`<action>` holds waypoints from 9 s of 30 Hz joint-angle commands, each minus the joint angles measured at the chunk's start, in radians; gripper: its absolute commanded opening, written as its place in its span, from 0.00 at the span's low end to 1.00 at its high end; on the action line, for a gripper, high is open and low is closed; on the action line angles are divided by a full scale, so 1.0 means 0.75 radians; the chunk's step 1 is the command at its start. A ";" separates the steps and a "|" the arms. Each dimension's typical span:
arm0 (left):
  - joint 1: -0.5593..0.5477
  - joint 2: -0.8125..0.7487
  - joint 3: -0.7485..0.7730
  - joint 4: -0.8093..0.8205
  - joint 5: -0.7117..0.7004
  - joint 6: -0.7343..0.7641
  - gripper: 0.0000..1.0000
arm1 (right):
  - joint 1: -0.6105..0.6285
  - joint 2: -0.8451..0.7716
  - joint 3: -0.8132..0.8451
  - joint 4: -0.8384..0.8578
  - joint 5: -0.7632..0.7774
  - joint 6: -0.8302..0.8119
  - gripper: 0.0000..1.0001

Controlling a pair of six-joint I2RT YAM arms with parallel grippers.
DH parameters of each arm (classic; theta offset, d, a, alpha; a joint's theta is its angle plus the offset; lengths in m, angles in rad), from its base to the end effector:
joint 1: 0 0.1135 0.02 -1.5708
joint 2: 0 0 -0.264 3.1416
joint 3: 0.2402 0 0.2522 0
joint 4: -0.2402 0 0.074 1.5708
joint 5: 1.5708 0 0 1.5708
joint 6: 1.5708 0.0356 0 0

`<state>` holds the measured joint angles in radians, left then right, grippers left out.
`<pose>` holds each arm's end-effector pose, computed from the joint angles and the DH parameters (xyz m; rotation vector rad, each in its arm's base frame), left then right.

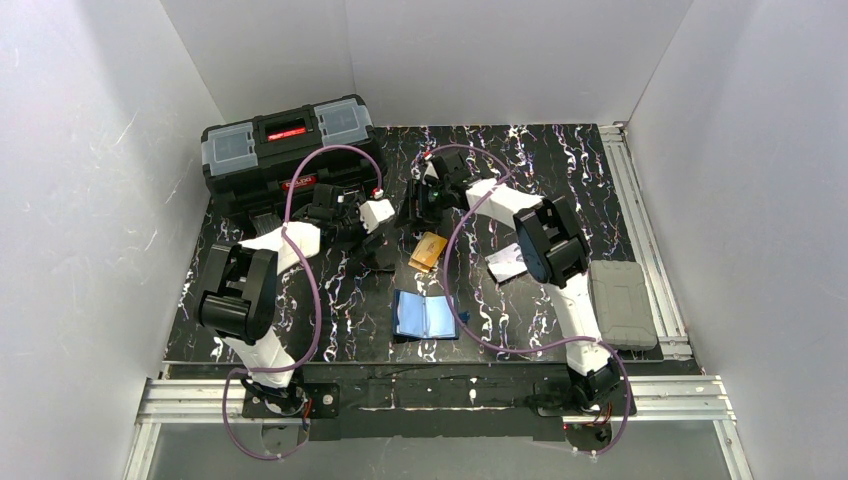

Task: Put the credit cards into the card holder
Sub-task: Pick up the credit card from the center of the board, then place the credit card at the center of the board.

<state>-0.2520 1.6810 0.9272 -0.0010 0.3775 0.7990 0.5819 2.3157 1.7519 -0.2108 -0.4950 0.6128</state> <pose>0.3325 -0.0992 0.1786 1.2941 1.8598 -0.1517 0.4196 0.2963 0.1537 -0.2288 2.5241 1.1227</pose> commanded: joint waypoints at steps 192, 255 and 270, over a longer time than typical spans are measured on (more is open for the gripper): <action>0.218 -0.031 0.418 -0.697 0.779 -0.205 0.97 | 0.086 -0.431 -0.395 0.447 -0.430 -0.065 0.01; 0.223 -0.062 0.719 -1.620 1.083 0.414 0.00 | 0.234 -0.694 -0.356 0.115 -0.275 -0.445 0.53; 0.213 -0.030 0.843 -1.867 1.182 0.519 0.00 | 0.249 -0.725 -0.436 0.150 -0.245 -0.446 0.24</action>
<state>-0.0860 1.6871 1.5154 -1.3163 1.1557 1.1717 0.7689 1.8133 1.4609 -0.1219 -0.6956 0.2852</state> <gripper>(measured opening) 0.039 0.312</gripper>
